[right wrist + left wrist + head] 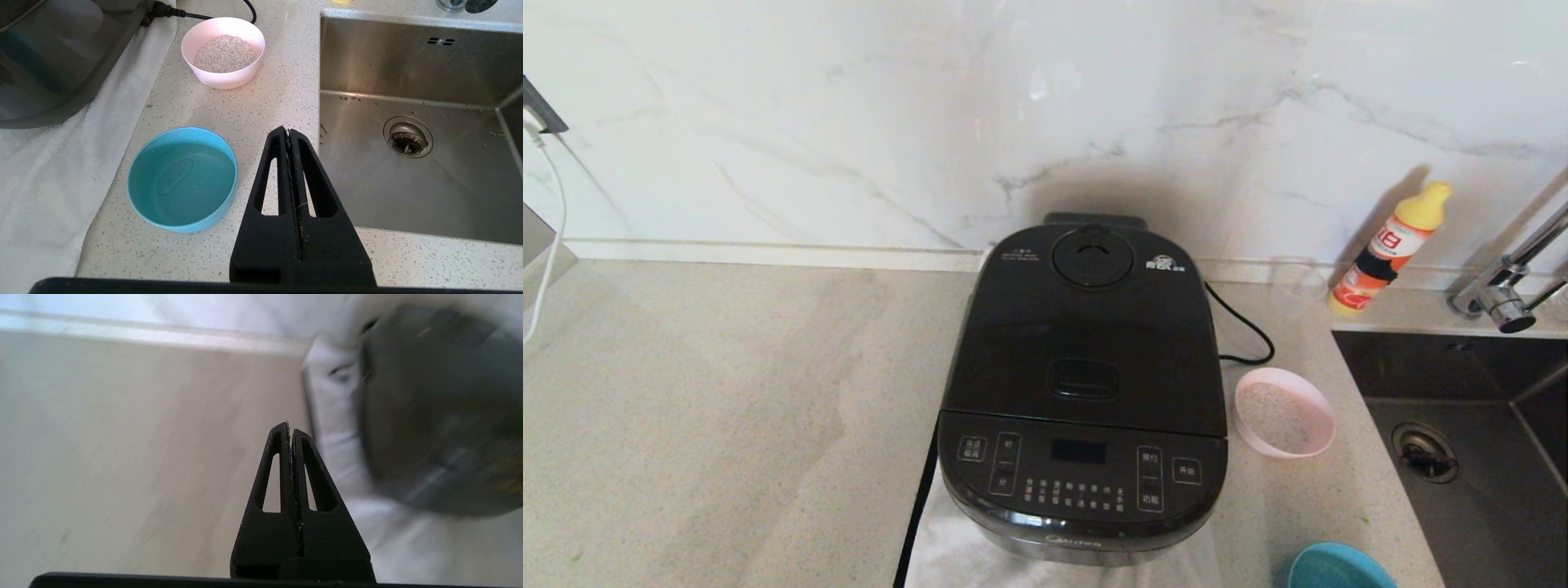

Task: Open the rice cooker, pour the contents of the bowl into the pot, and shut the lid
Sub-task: Open the rice cooker

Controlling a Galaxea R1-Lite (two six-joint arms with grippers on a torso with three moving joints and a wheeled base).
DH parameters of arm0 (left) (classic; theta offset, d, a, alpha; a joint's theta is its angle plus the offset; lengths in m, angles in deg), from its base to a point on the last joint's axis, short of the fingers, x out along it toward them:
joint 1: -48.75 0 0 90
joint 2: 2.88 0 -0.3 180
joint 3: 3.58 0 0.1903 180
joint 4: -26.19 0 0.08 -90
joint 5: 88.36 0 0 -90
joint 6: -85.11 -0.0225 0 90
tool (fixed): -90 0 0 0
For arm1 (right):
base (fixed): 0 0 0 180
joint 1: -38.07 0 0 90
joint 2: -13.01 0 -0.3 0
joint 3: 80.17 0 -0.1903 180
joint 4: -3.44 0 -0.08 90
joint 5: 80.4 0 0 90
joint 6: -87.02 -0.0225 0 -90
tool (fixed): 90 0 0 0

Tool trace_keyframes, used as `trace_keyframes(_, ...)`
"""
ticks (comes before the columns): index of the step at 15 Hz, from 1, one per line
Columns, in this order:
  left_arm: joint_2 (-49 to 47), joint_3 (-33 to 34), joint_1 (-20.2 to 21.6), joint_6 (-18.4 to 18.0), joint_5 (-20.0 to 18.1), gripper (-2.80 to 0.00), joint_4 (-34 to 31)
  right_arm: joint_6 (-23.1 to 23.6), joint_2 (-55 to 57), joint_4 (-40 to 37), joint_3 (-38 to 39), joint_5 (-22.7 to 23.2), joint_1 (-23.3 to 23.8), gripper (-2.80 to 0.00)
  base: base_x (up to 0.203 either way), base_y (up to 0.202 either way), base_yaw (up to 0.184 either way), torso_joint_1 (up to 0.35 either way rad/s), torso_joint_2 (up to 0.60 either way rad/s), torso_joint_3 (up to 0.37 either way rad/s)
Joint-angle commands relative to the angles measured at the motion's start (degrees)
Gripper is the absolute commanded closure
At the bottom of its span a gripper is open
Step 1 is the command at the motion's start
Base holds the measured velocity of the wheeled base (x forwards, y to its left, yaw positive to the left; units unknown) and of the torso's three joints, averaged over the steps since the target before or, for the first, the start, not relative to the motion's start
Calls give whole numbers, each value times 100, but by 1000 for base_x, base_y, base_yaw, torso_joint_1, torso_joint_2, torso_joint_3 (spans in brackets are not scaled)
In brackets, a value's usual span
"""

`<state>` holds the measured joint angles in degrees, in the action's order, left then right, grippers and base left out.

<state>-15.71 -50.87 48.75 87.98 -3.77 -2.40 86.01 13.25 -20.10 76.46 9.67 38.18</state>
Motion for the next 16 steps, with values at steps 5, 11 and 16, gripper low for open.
trace_keyframes(5,-4373,-3438,-360,750,-1120,0,-611,-4,-3,1,0,1,-1,0,0,0,0,0,0,0)
trace_keyframes(11,-6681,-5435,-2849,1948,-1657,0,-1338,-3,-5,1,0,1,-2,0,0,0,0,0,0,0)
trace_keyframes(16,-7199,-5260,-3813,2301,-1362,0,-1327,-5,2,1,0,1,-2,0,0,0,0,0,0,0)
